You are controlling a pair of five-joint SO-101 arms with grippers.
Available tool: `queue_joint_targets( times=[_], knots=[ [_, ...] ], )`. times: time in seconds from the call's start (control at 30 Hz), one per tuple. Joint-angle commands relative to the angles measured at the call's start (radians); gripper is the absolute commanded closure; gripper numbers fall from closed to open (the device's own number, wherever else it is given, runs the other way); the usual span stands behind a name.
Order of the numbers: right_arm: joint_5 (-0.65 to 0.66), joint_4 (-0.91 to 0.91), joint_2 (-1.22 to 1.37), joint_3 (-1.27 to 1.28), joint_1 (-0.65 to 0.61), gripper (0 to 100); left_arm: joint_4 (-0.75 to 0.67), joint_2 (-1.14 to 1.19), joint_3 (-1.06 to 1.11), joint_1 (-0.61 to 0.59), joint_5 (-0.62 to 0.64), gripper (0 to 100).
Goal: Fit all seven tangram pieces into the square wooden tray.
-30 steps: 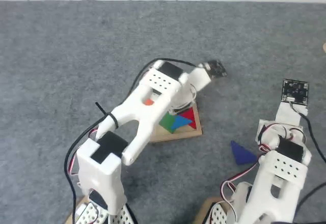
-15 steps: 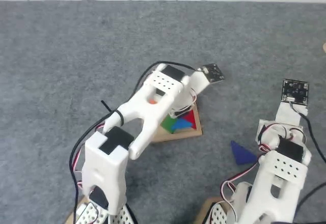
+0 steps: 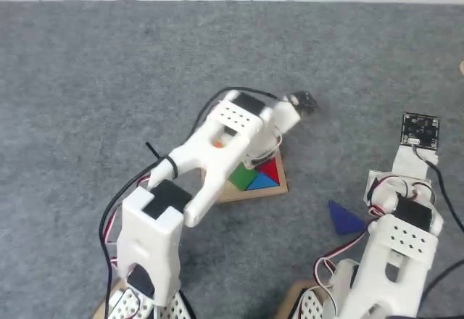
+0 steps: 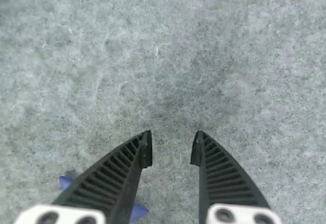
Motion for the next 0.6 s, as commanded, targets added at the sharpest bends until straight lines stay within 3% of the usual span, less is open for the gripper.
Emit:
queue_joint_targets(
  times=[0.0,0.17,0.27,0.4,0.57],
  knots=[
    [-0.005,-0.013,-0.028,-0.006,-0.015,85.4,0.011,-0.054,-0.127,-0.049,0.155,91],
    [0.052,0.001,-0.028,0.003,-0.03,85.4,0.012,-0.155,-0.153,-0.198,0.431,91],
    [0.11,0.117,-0.039,-0.003,-0.096,85.4,0.014,-0.18,-0.111,-0.331,0.542,90],
    [0.255,0.286,-0.053,-0.011,-0.219,85.4,0.014,-0.184,-0.051,-0.448,0.551,90],
    [0.479,0.452,-0.074,-0.049,-0.219,85.4,-0.002,-0.175,-0.016,-0.503,0.523,90]
  ],
)
